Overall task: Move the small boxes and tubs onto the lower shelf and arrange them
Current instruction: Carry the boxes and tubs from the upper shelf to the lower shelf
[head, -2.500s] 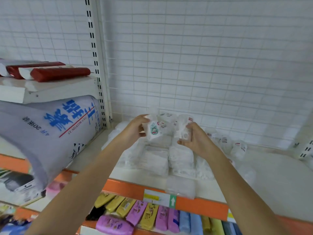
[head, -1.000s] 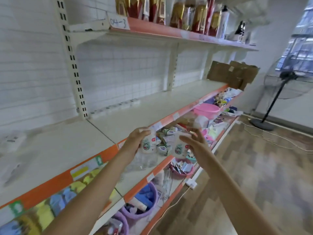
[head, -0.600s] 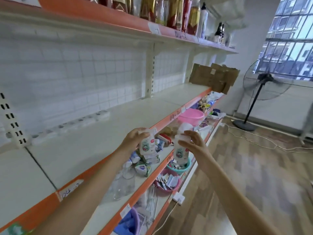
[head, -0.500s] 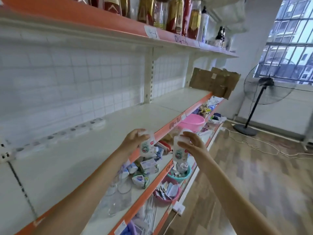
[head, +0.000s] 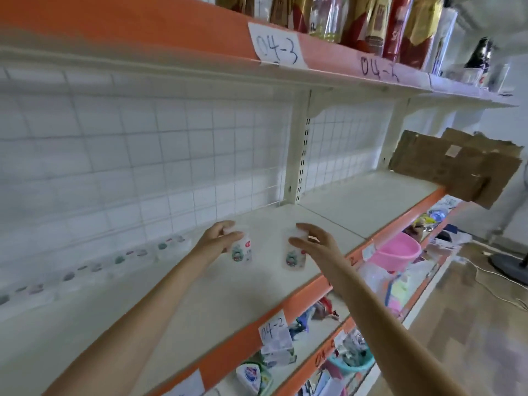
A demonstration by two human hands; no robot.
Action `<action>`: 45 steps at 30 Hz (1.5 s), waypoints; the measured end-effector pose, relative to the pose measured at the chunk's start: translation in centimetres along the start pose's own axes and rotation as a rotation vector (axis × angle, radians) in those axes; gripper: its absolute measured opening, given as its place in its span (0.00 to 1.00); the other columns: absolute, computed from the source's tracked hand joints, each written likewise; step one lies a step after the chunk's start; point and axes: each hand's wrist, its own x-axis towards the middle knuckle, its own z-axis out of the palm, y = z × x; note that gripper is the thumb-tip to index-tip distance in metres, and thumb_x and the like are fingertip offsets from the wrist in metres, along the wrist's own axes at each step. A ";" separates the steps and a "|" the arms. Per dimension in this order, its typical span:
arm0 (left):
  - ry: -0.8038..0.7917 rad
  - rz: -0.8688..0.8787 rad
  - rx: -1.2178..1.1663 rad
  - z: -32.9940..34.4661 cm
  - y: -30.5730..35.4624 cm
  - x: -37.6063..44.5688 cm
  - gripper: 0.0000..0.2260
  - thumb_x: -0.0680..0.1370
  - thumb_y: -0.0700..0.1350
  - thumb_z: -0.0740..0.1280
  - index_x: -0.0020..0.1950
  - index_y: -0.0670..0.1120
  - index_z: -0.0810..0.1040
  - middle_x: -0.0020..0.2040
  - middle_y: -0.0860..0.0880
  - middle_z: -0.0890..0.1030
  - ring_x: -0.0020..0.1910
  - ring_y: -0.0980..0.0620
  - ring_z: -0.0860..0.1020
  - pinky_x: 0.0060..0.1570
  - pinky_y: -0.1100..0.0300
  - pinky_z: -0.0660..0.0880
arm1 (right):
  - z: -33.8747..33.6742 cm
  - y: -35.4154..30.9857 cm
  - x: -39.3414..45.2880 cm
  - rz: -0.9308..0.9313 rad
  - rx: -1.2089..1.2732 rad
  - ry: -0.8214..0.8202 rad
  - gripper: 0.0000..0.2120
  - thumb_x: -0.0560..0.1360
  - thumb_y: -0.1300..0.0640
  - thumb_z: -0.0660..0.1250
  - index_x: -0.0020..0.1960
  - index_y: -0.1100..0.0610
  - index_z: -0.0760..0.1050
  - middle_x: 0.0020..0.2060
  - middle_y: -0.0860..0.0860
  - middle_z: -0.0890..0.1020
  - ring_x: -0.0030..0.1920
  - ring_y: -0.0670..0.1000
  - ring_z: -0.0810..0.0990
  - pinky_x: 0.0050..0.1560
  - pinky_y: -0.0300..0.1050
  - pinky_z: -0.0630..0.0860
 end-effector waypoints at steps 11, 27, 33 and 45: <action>0.354 -0.077 0.229 -2.7 -0.9 6.9 0.21 0.73 0.46 0.71 0.64 0.49 0.72 0.58 0.49 0.76 0.55 0.53 0.75 0.45 0.62 0.70 | 4.4 2.0 17.6 0.024 0.018 -0.469 0.23 0.68 0.66 0.72 0.61 0.58 0.71 0.55 0.54 0.76 0.50 0.54 0.78 0.50 0.43 0.75; 0.517 -0.088 0.404 -1.4 -1.8 9.6 0.24 0.75 0.40 0.68 0.70 0.42 0.67 0.67 0.46 0.70 0.62 0.51 0.72 0.57 0.63 0.67 | 9.7 4.7 23.9 -0.034 -0.082 -0.709 0.26 0.68 0.61 0.74 0.63 0.55 0.70 0.55 0.52 0.75 0.54 0.56 0.78 0.57 0.55 0.76; 0.525 -0.052 0.424 -1.3 -1.9 9.9 0.24 0.75 0.38 0.68 0.70 0.40 0.66 0.66 0.44 0.68 0.64 0.45 0.72 0.61 0.61 0.68 | 10.0 4.6 23.9 -0.074 -0.130 -0.663 0.27 0.69 0.60 0.73 0.65 0.55 0.69 0.52 0.48 0.74 0.53 0.53 0.78 0.55 0.48 0.76; 0.585 -0.073 0.554 -0.5 -2.3 9.4 0.31 0.73 0.46 0.70 0.72 0.43 0.60 0.69 0.44 0.67 0.67 0.47 0.67 0.64 0.55 0.65 | 9.9 4.4 21.9 -0.177 -0.211 -0.564 0.33 0.70 0.56 0.73 0.69 0.54 0.59 0.63 0.53 0.72 0.58 0.51 0.72 0.53 0.41 0.71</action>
